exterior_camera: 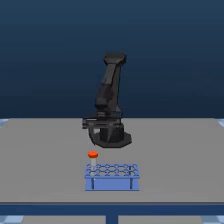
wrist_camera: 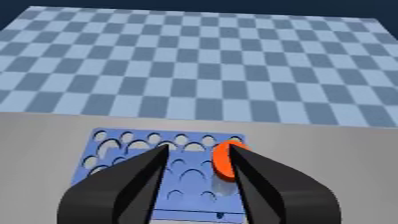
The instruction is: Pick up the centrifuge tube on the rack
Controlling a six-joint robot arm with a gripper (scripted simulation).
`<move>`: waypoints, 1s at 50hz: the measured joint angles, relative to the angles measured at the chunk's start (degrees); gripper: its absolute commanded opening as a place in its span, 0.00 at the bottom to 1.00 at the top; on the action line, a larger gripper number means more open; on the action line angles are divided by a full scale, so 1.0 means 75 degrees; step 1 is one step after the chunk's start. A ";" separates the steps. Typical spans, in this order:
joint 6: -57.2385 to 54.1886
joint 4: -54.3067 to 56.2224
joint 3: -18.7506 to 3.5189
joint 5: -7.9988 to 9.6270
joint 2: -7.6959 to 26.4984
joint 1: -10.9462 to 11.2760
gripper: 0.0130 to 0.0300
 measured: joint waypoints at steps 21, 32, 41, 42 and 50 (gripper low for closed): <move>0.1278 -0.1391 -0.0678 -0.0072 0.0664 -0.0429 1.00; 0.1585 -0.1704 -0.0847 -0.0083 0.0834 -0.0529 1.00; 0.1634 -0.1742 -0.0895 -0.0090 0.0903 -0.0568 1.00; 0.1629 -0.1734 -0.0895 -0.0091 0.0907 -0.0570 1.00; 0.1502 -0.1584 -0.0868 -0.0098 0.0921 -0.0574 1.00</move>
